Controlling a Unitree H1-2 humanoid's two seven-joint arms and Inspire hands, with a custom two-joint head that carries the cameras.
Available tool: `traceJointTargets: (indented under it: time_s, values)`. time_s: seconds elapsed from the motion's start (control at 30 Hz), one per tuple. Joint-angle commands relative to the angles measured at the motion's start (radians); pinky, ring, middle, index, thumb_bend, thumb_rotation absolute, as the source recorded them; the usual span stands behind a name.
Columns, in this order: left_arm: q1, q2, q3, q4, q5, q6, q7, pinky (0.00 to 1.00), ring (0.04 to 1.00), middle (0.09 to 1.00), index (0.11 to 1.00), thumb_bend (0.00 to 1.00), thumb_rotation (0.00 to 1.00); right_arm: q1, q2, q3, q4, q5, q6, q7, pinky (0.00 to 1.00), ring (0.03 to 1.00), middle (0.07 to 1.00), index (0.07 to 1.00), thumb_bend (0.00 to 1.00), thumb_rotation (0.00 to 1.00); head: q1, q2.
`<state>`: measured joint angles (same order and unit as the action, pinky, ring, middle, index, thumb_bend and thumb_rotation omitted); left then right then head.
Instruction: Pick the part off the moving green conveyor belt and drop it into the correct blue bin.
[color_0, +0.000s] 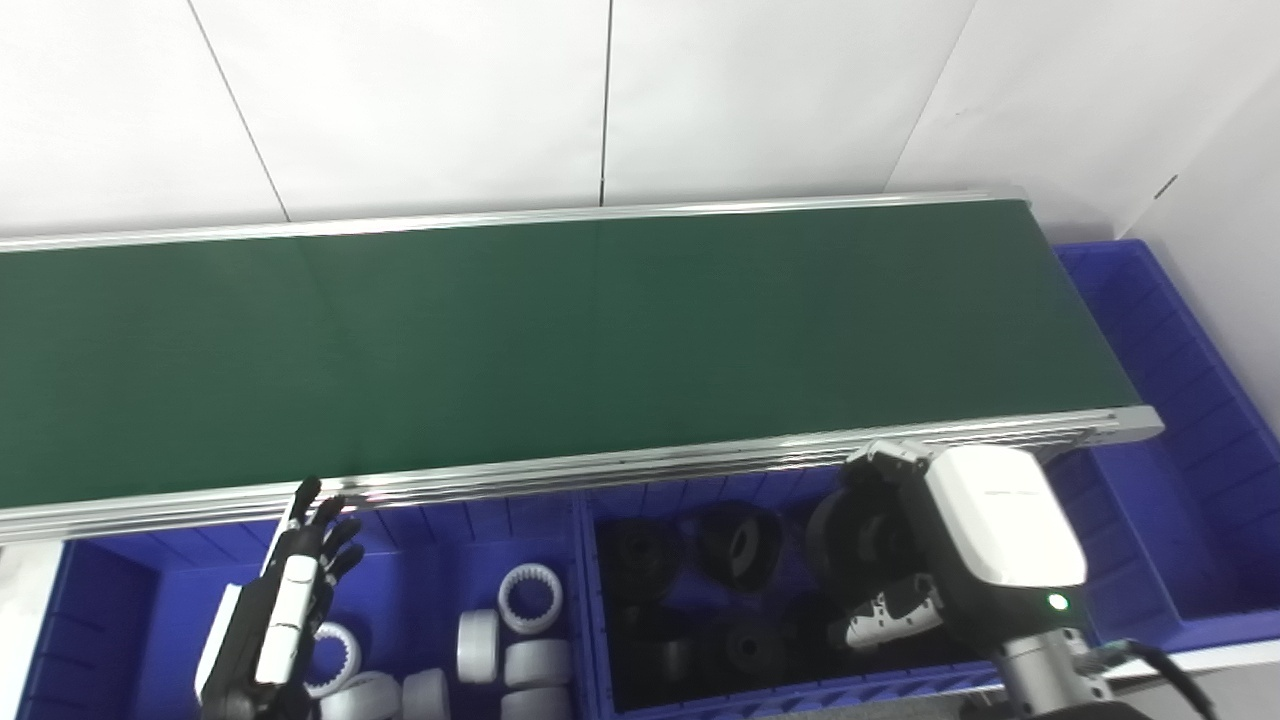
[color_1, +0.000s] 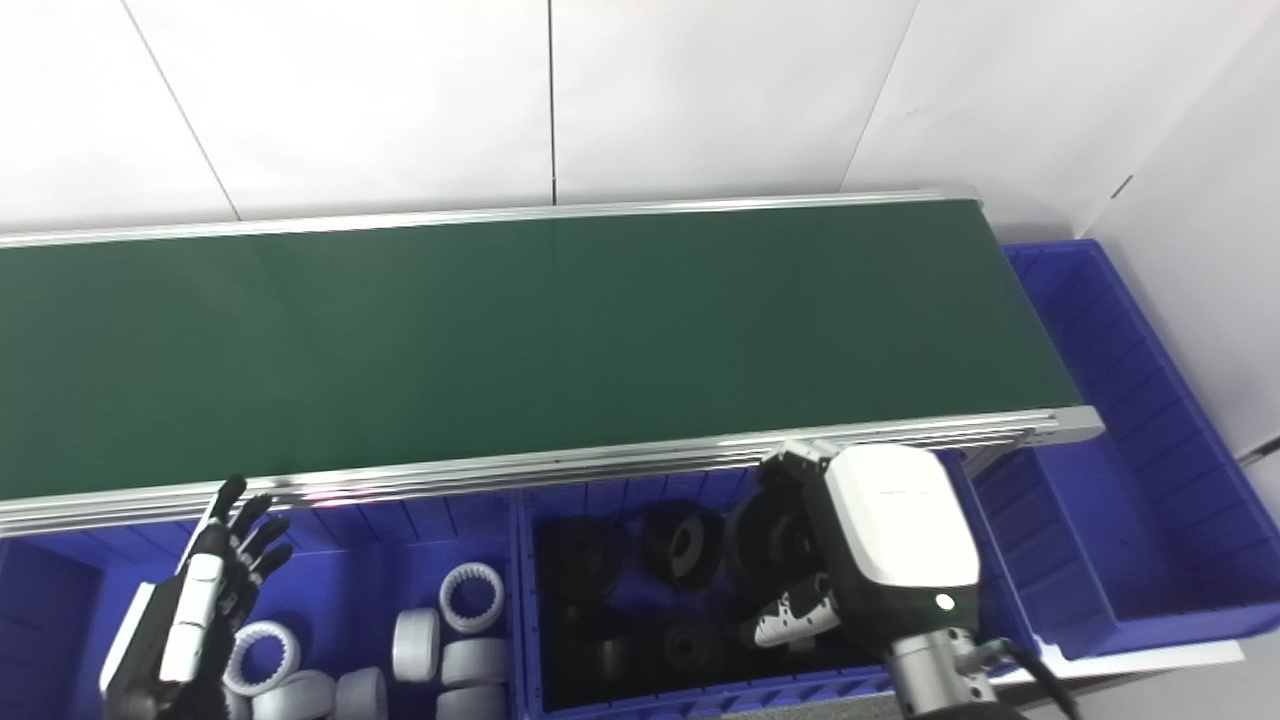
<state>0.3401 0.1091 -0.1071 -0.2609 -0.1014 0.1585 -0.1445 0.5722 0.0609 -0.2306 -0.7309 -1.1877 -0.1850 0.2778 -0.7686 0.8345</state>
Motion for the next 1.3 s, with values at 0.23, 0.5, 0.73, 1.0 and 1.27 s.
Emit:
traceJointTargets:
  time_s: [0.23, 0.5, 0.73, 1.0, 1.27]
  values:
    - [-0.007, -0.017, -0.009, -0.02, 0.016, -0.027, -0.001, 0.85, 0.896, 0.94, 1.0, 0.58, 0.88, -0.017, -0.062, 0.072, 0.123, -0.072, 0.004, -0.231, 0.19, 0.403, 0.515, 0.49, 0.52, 0.0, 0.015, -0.001]
    - [0.0, -0.025, -0.024, -0.029, 0.026, -0.031, -0.004, 0.84, 0.904, 0.945, 1.0, 0.57, 0.89, -0.043, -0.063, 0.114, 0.176, -0.177, 0.085, -0.213, 0.32, 0.429, 0.467, 0.522, 0.52, 0.01, 0.025, 0.002]
    - [0.015, -0.036, -0.026, -0.05, 0.022, -0.018, 0.001, 0.85, 0.903, 0.941, 1.0, 0.54, 0.88, -0.061, -0.049, 0.161, 0.208, -0.333, 0.176, -0.077, 0.81, 0.79, 0.803, 0.75, 0.99, 0.64, 0.039, 0.014]
    - [0.023, -0.049, -0.029, -0.055, 0.024, -0.019, 0.002, 0.84, 0.895, 0.935, 1.0, 0.56, 0.87, -0.066, -0.061, 0.205, 0.26, -0.351, 0.22, -0.115, 0.94, 0.837, 0.847, 0.807, 1.0, 0.74, 0.046, 0.013]
    - [0.023, -0.049, -0.033, -0.062, 0.039, -0.02, 0.0, 0.82, 0.893, 0.939, 1.0, 0.56, 0.88, -0.064, -0.085, 0.222, 0.265, -0.321, 0.234, -0.129, 0.93, 0.83, 0.833, 0.816, 1.0, 0.77, 0.062, 0.011]
